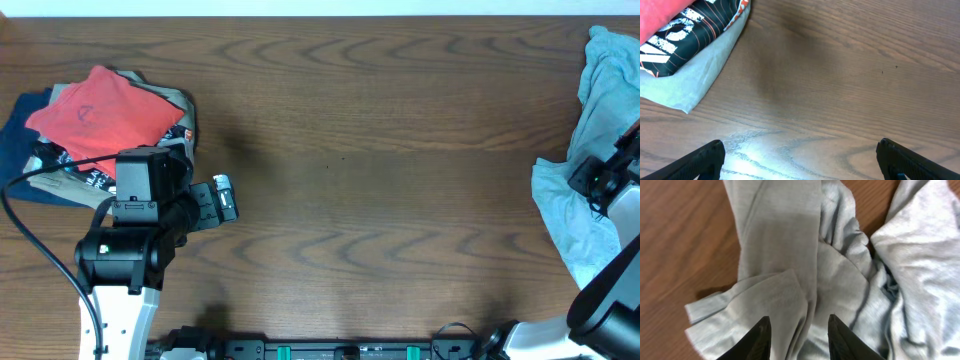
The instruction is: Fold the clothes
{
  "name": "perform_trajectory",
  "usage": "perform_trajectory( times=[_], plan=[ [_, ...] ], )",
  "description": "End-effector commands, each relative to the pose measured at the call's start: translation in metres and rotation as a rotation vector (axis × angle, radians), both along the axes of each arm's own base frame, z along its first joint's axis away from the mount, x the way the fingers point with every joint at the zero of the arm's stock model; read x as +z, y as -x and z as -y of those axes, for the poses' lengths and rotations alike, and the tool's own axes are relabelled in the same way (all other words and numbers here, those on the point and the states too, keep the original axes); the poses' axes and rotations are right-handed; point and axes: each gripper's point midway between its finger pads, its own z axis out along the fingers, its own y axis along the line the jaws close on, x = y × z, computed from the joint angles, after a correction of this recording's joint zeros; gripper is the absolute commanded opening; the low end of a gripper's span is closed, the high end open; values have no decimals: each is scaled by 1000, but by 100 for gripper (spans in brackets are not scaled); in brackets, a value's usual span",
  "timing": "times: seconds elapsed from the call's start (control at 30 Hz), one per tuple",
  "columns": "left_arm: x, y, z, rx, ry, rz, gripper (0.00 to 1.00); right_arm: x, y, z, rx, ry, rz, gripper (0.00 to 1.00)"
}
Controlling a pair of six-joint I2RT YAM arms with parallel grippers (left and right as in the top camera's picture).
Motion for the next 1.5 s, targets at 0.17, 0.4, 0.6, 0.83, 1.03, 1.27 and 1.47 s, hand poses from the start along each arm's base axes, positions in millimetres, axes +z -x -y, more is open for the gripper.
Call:
perform_trajectory(
  times=[0.17,0.4,0.6,0.83,1.03,1.27,1.47],
  plan=[
    [5,-2,-1,17,7,9,98,-11,-8,5,-1,-4,-1,34],
    [5,-2,-1,17,7,9,98,-9,-16,0,27,-31,36,9],
    [5,-2,-1,17,7,9,98,-12,-14,-1,26,-37,26,34],
    [5,-2,-1,17,7,9,98,-25,-12,-2,23,-52,1,32],
    [5,-2,-1,17,7,9,98,-27,-15,-1,26,-51,8,13],
    [5,-2,-1,17,7,10,98,1,-21,1,34,-19,74,1],
    [5,-2,-1,17,7,10,97,28,-22,-12,67,-21,111,1]
  ],
)
